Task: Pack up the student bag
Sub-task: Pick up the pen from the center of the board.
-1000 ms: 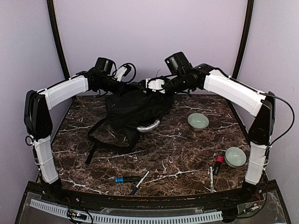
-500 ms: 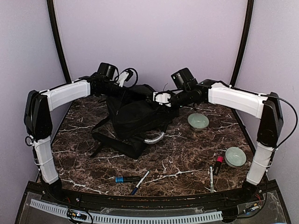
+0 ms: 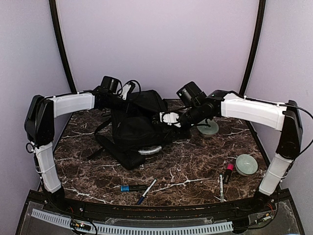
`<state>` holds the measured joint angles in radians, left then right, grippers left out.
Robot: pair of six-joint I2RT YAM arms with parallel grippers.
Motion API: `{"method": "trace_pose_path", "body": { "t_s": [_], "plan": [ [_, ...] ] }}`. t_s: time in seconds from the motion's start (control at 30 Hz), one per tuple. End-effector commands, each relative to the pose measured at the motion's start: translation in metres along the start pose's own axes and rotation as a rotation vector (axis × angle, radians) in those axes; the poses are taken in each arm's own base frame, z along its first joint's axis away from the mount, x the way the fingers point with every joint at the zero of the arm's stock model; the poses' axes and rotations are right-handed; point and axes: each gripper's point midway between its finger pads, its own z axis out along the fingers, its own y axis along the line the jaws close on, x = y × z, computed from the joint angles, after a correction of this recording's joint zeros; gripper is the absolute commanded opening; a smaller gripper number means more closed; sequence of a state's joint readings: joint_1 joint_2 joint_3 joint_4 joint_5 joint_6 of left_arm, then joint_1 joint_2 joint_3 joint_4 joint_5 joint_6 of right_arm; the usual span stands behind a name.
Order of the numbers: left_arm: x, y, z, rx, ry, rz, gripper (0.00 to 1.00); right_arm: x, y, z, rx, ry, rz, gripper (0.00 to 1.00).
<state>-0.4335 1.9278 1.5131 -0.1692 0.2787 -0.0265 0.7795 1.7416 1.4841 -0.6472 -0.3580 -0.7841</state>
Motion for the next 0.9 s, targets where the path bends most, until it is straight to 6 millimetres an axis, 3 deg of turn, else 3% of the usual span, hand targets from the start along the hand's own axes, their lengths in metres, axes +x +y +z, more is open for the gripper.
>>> {"method": "trace_pose_path", "body": {
  "t_s": [0.0,0.23,0.4,0.67,0.87],
  "plan": [
    [-0.028,0.005,-0.022,0.001,-0.09,-0.067,0.0,-0.019,0.068,0.021,-0.149,0.002,-0.039,0.36],
    [-0.032,0.006,-0.031,-0.016,-0.101,-0.049,0.0,-0.019,0.118,0.077,-0.27,0.079,-0.156,0.38],
    [-0.037,0.001,-0.04,-0.004,-0.116,-0.047,0.0,-0.003,0.142,0.112,-0.333,0.165,-0.252,0.41],
    [-0.041,-0.002,-0.046,0.007,-0.131,-0.043,0.0,0.008,0.165,0.137,-0.402,0.217,-0.303,0.45],
    [-0.041,-0.003,-0.047,0.007,-0.132,-0.039,0.0,0.027,0.181,0.145,-0.45,0.296,-0.366,0.36]
  ]
}}
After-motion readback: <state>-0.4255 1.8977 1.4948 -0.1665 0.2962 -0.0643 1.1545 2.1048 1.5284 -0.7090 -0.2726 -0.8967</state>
